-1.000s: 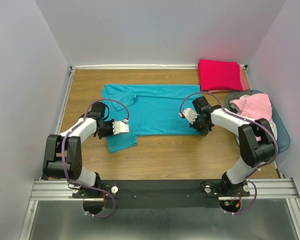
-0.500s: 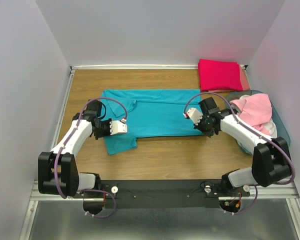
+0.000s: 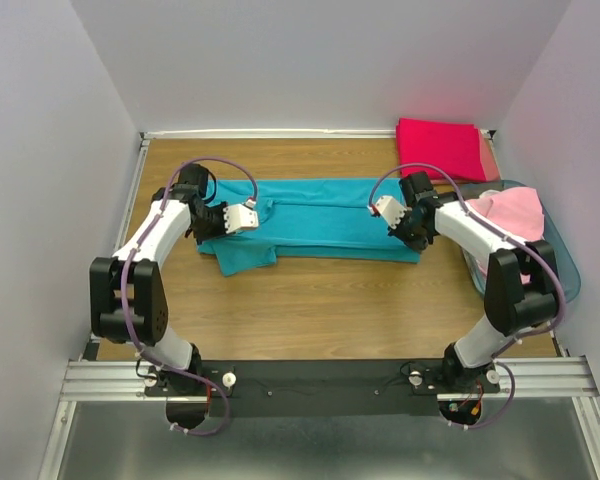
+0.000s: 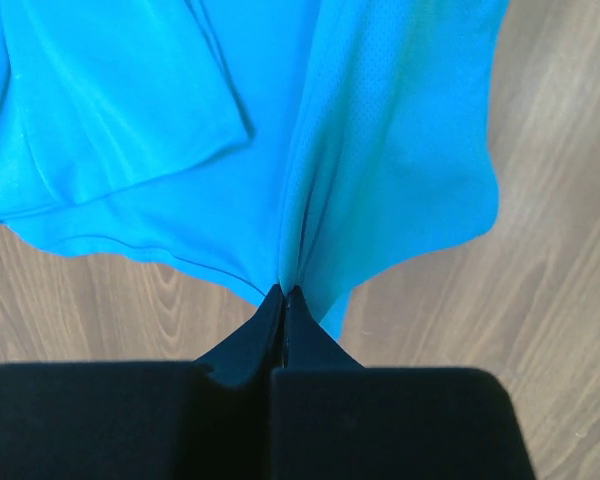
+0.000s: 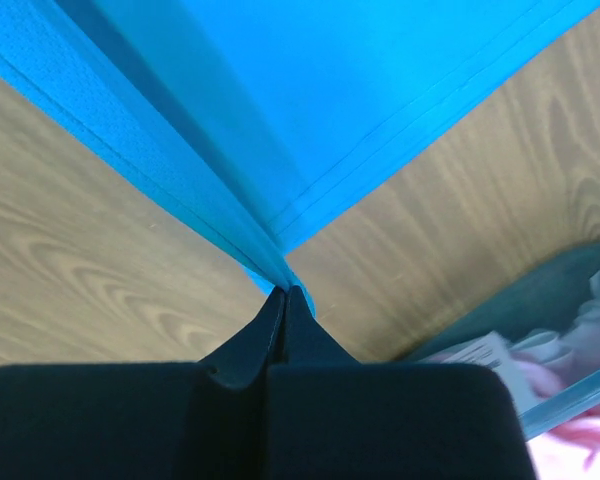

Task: Fold and stack the t-shirts
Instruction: Fold the other side of the tshirt into a rectangle

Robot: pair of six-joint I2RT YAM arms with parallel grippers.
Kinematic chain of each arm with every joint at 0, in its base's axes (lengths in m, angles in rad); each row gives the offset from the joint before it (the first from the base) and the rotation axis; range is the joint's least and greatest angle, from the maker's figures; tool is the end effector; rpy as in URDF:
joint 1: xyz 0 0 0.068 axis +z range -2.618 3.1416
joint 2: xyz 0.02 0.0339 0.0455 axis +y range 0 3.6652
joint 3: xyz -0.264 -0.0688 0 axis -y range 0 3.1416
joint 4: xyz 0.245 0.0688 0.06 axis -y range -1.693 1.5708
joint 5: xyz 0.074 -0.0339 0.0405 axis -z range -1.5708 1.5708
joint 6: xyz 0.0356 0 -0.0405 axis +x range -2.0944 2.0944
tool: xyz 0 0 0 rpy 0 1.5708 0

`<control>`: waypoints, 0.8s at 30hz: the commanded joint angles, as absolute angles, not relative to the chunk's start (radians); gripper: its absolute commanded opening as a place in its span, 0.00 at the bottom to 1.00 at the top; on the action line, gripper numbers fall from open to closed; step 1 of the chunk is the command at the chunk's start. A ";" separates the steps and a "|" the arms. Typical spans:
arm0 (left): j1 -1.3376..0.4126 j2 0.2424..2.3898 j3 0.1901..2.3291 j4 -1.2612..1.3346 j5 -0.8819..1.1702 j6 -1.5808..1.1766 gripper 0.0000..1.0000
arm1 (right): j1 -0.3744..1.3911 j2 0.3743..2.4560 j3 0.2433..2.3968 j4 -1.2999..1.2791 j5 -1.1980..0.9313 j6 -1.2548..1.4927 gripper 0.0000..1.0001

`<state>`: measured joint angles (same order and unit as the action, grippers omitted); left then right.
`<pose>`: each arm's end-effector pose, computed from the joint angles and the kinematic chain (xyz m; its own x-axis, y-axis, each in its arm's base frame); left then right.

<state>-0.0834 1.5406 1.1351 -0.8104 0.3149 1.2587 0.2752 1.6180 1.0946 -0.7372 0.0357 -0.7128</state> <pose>0.2964 -0.0358 0.2347 -0.1095 0.9172 -0.3831 0.9465 0.2138 0.2415 0.2968 0.0825 0.2024 -0.5226 -0.8267 -0.2087 -0.7968 0.5606 -0.2253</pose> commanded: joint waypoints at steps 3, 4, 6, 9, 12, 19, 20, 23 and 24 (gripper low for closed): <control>-0.075 1.643 1.245 -0.810 0.301 1.229 0.00 | 0.236 1.695 1.180 -0.758 0.031 -0.767 0.01; -0.075 1.654 1.256 -0.805 0.299 1.226 0.00 | 0.235 1.703 1.186 -0.758 0.031 -0.772 0.01; -0.075 1.690 1.281 -0.804 0.299 1.221 0.00 | 0.230 1.726 1.201 -0.759 0.031 -0.773 0.00; -0.077 1.732 1.295 -0.804 0.302 1.216 0.00 | 0.230 1.752 1.221 -0.758 0.026 -0.775 0.01; -0.075 1.752 1.289 -0.790 0.299 1.216 0.00 | 0.230 1.782 1.245 -0.758 0.020 -0.769 0.00; -0.075 1.767 1.247 -0.749 0.284 1.206 0.00 | 0.230 1.856 1.293 -0.758 0.026 -0.775 0.01; -0.074 1.775 1.246 -0.746 0.282 1.201 0.00 | 0.230 1.861 1.301 -0.758 0.025 -0.773 0.01; -0.075 1.784 1.253 -0.739 0.281 1.198 0.00 | 0.230 1.878 1.324 -0.758 0.029 -0.775 0.01; -0.074 1.787 1.261 -0.739 0.279 1.198 0.00 | 0.230 1.881 1.330 -0.758 0.035 -0.776 0.01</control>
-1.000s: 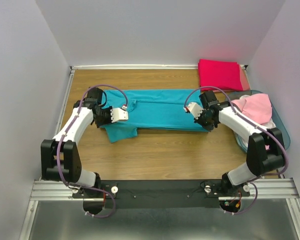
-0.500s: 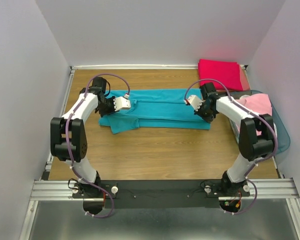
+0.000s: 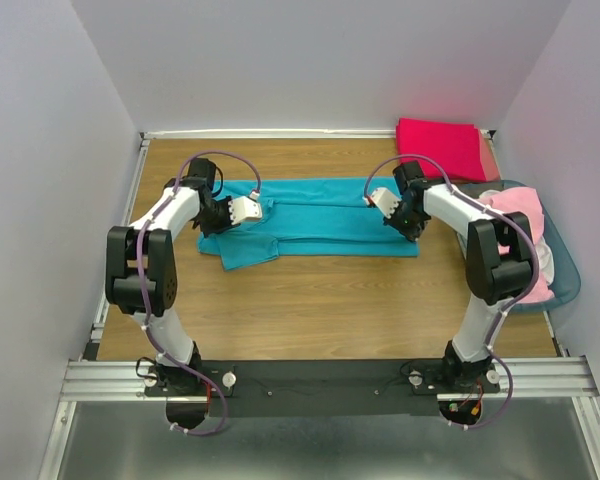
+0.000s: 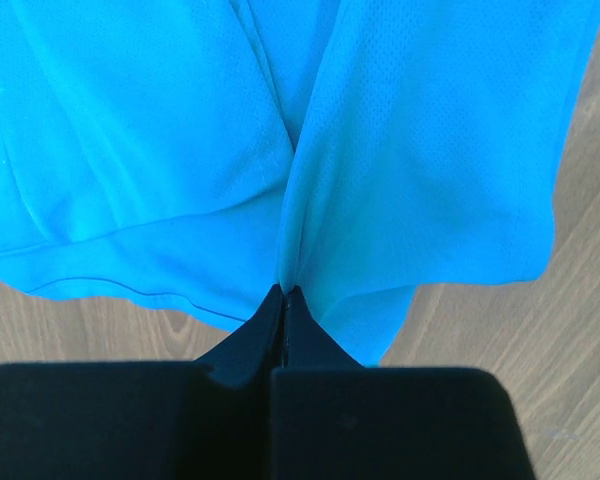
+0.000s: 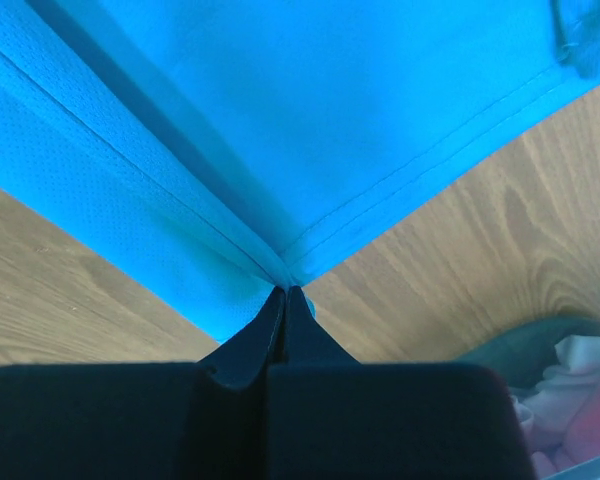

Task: Fold and stack the t-shirts
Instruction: Fold the other side of the tshirt into a rectangle

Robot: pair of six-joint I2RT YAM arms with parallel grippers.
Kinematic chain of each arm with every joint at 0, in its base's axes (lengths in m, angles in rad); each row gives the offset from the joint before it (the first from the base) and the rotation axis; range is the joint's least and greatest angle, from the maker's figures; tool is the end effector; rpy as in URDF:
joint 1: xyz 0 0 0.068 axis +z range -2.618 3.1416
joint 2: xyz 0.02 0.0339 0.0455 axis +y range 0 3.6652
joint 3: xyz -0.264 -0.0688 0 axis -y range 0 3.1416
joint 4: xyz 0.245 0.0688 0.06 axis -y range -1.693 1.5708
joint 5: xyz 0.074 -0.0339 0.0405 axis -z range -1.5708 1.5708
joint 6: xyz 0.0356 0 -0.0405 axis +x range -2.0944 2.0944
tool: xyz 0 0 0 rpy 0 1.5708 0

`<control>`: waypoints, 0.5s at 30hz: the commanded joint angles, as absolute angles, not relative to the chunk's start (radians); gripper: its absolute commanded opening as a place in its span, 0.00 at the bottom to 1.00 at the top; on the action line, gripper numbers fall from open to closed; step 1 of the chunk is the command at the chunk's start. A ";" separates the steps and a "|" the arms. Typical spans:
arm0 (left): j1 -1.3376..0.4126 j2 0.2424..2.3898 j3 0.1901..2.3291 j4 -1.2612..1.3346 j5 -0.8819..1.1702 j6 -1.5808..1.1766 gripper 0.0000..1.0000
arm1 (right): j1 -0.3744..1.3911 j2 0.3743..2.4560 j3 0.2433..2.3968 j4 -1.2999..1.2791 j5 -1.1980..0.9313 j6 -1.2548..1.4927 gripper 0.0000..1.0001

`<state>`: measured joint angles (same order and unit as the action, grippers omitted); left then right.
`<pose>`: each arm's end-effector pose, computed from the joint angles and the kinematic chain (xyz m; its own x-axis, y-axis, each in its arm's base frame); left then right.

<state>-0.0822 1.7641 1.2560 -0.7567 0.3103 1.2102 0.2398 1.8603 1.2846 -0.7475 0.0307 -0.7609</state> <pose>0.3444 -0.0393 0.2029 -0.1764 0.9086 -0.3787 0.9491 0.2589 0.1791 0.3503 0.0845 0.1772 -0.5234 -0.8375 -0.1570 -0.8160 0.5457 -0.1905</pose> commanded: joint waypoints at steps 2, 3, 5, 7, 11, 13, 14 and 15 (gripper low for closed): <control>-0.074 1.793 1.269 -0.741 0.281 1.195 0.00 | 0.230 1.885 1.347 -0.758 0.043 -0.781 0.01; -0.074 1.795 1.275 -0.741 0.281 1.195 0.00 | 0.230 1.885 1.353 -0.759 0.048 -0.782 0.00; -0.072 1.802 1.282 -0.741 0.279 1.195 0.00 | 0.230 1.893 1.367 -0.759 0.049 -0.785 0.01; -0.071 1.810 1.293 -0.741 0.281 1.193 0.00 | 0.230 1.902 1.374 -0.759 0.054 -0.788 0.00; -0.067 1.821 1.302 -0.735 0.279 1.189 0.00 | 0.230 1.922 1.388 -0.761 0.060 -0.796 0.01; -0.066 1.832 1.312 -0.733 0.278 1.186 0.00 | 0.227 1.942 1.402 -0.759 0.064 -0.798 0.01; -0.064 1.835 1.313 -0.732 0.278 1.184 0.00 | 0.229 1.948 1.407 -0.758 0.066 -0.798 0.01; -0.063 1.836 1.318 -0.732 0.279 1.184 0.00 | 0.227 1.954 1.413 -0.759 0.066 -0.796 0.01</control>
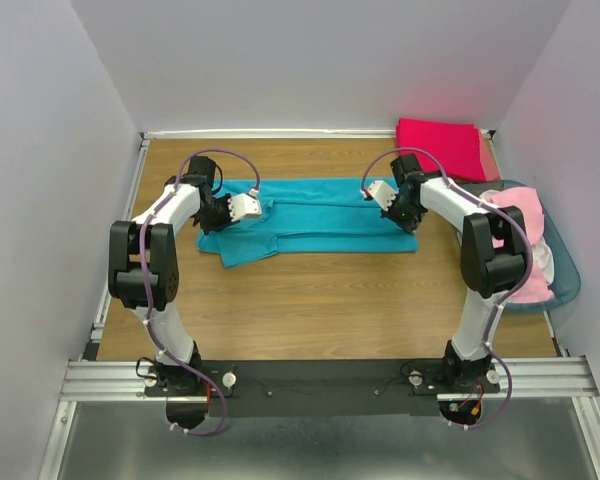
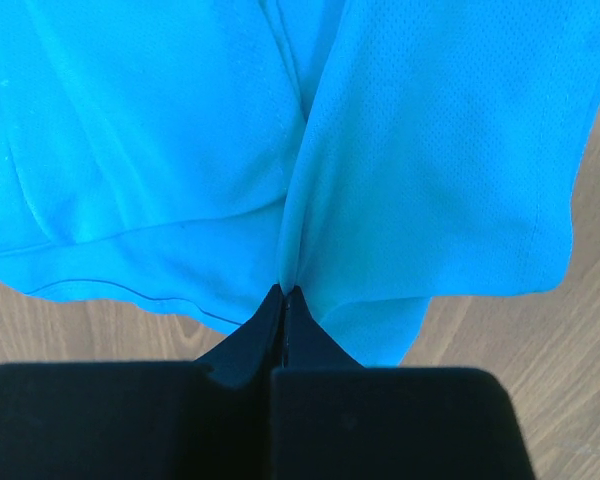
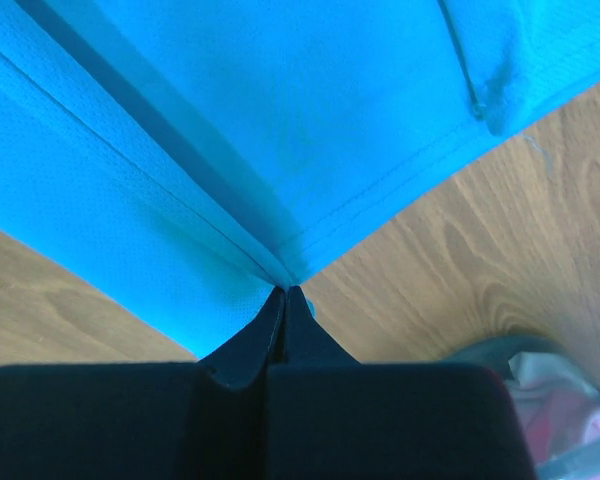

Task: Fold and stack the t-shirts
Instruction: Fold the other side of the tshirt into a rectangle

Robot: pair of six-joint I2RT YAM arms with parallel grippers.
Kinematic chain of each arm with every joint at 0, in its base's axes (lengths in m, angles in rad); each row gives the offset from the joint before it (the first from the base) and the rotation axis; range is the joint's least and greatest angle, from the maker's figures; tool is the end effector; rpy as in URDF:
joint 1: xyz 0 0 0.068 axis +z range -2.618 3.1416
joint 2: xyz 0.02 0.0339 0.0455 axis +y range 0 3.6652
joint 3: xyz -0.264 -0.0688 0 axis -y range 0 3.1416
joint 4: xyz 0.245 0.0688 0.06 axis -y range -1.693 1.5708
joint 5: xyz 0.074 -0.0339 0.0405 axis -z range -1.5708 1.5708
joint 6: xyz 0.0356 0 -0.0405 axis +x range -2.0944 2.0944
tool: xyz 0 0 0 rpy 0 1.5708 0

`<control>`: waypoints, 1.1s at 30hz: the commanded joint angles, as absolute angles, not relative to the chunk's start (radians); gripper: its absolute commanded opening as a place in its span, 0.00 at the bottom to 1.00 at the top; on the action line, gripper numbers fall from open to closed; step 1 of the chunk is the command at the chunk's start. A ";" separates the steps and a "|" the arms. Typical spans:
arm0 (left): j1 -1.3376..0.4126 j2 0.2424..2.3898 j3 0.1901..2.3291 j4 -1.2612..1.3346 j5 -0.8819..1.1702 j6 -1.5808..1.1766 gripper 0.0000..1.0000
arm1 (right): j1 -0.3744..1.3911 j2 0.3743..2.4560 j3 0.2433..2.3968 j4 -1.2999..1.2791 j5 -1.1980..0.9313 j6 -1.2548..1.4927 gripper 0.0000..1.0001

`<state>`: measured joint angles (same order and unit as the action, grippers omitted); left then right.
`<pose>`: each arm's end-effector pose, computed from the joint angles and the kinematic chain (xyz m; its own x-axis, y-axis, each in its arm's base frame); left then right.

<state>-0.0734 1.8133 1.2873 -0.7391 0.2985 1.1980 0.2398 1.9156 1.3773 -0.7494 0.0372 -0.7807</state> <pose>0.3562 -0.0367 0.1956 -0.1989 0.9072 -0.3708 0.9434 0.2797 0.1781 0.3704 0.0892 0.1827 -0.5027 -0.8469 -0.1733 -0.8179 0.5309 -0.2220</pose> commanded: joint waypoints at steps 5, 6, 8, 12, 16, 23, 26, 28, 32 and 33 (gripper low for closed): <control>-0.060 1.848 1.328 -0.730 0.279 1.183 0.00 | 0.224 1.974 1.448 -0.761 0.067 -0.796 0.01; -0.058 1.848 1.330 -0.730 0.278 1.184 0.00 | 0.224 1.979 1.450 -0.761 0.072 -0.799 0.01; -0.058 1.853 1.338 -0.730 0.279 1.184 0.00 | 0.224 1.986 1.463 -0.761 0.075 -0.801 0.01; -0.057 1.864 1.348 -0.729 0.281 1.180 0.00 | 0.222 2.002 1.480 -0.761 0.075 -0.799 0.00; -0.057 1.873 1.353 -0.726 0.281 1.180 0.00 | 0.222 2.016 1.488 -0.761 0.077 -0.801 0.01; -0.052 1.885 1.355 -0.715 0.278 1.175 0.00 | 0.222 2.046 1.503 -0.761 0.078 -0.799 0.01; -0.051 1.893 1.355 -0.710 0.276 1.173 0.00 | 0.222 2.054 1.514 -0.761 0.077 -0.795 0.01; -0.049 1.893 1.353 -0.707 0.275 1.170 0.00 | 0.222 2.057 1.520 -0.761 0.077 -0.792 0.00; -0.048 1.888 1.358 -0.709 0.284 1.170 0.00 | 0.222 2.054 1.523 -0.762 0.078 -0.793 0.01; -0.046 1.887 1.359 -0.710 0.285 1.172 0.00 | 0.222 2.051 1.523 -0.761 0.081 -0.793 0.00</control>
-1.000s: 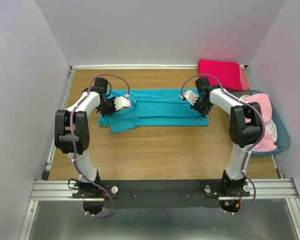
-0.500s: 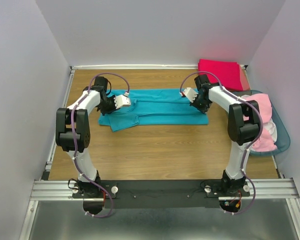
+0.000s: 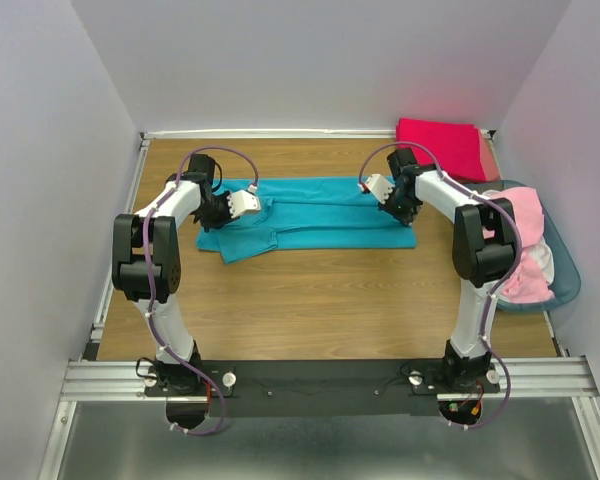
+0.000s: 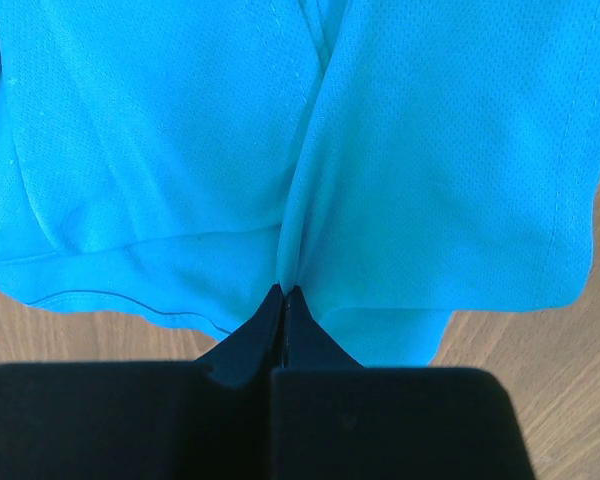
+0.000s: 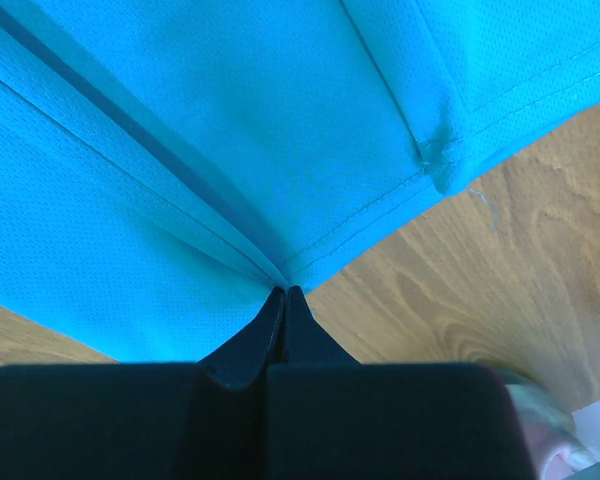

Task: Fold and stack the t-shirts
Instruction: Fold the other side of the tshirt into a rectangle

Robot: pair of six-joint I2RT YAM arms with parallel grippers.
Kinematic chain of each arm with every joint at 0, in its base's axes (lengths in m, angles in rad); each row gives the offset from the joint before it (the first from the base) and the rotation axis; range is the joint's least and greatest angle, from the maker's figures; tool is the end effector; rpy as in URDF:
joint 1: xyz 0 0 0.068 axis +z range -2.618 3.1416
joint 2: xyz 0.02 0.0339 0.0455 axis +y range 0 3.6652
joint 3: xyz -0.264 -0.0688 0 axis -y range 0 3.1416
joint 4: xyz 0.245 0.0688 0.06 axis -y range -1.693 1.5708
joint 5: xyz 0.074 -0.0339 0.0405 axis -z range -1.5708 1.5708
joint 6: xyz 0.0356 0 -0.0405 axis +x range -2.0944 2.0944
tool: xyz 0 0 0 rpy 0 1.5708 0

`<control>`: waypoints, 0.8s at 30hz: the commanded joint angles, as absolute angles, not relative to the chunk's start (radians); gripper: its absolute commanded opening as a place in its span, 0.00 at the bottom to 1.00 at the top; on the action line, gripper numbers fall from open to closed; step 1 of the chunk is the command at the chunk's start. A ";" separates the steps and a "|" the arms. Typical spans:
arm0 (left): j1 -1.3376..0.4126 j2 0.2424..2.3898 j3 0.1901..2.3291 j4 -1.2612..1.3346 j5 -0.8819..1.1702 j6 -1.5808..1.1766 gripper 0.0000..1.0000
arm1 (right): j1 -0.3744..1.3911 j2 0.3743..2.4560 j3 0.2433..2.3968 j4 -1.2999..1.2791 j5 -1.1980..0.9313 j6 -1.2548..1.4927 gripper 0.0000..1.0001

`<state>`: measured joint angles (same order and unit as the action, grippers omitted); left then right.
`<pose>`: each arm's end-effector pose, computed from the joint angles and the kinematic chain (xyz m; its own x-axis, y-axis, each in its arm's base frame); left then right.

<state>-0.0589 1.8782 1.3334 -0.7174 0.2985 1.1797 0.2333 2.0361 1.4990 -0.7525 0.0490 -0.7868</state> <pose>0.3721 -0.0324 0.1865 -0.2281 0.8986 -0.3748 0.9347 0.3099 0.1740 0.3994 0.0931 0.1704 -0.5059 -0.8471 -0.1626 -0.8156 0.5311 -0.2297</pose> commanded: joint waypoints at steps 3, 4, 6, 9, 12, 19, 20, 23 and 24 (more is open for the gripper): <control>-0.046 1.893 1.359 -0.709 0.279 1.172 0.00 | 0.222 2.056 1.523 -0.761 0.081 -0.798 0.01; -0.045 1.894 1.358 -0.709 0.279 1.170 0.00 | 0.221 2.063 1.523 -0.761 0.081 -0.796 0.01; -0.044 1.901 1.356 -0.706 0.279 1.167 0.00 | 0.221 2.069 1.523 -0.761 0.081 -0.795 0.01; -0.041 1.905 1.356 -0.703 0.276 1.166 0.00 | 0.221 2.075 1.523 -0.761 0.081 -0.793 0.00; -0.040 1.908 1.355 -0.701 0.275 1.167 0.00 | 0.221 2.077 1.529 -0.762 0.078 -0.790 0.01; -0.032 1.902 1.359 -0.719 0.270 1.177 0.00 | 0.221 2.049 1.539 -0.765 0.081 -0.792 0.01; -0.031 1.899 1.361 -0.724 0.273 1.180 0.00 | 0.221 2.046 1.539 -0.767 0.083 -0.796 0.01; -0.025 1.893 1.367 -0.727 0.272 1.183 0.00 | 0.221 2.048 1.534 -0.767 0.087 -0.804 0.01; -0.025 1.894 1.374 -0.729 0.272 1.184 0.00 | 0.221 2.054 1.532 -0.767 0.090 -0.804 0.01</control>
<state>-0.0437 1.8946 1.3346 -0.7063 0.2985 1.1770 0.2333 2.0537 1.5162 -0.7525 0.0509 -0.7872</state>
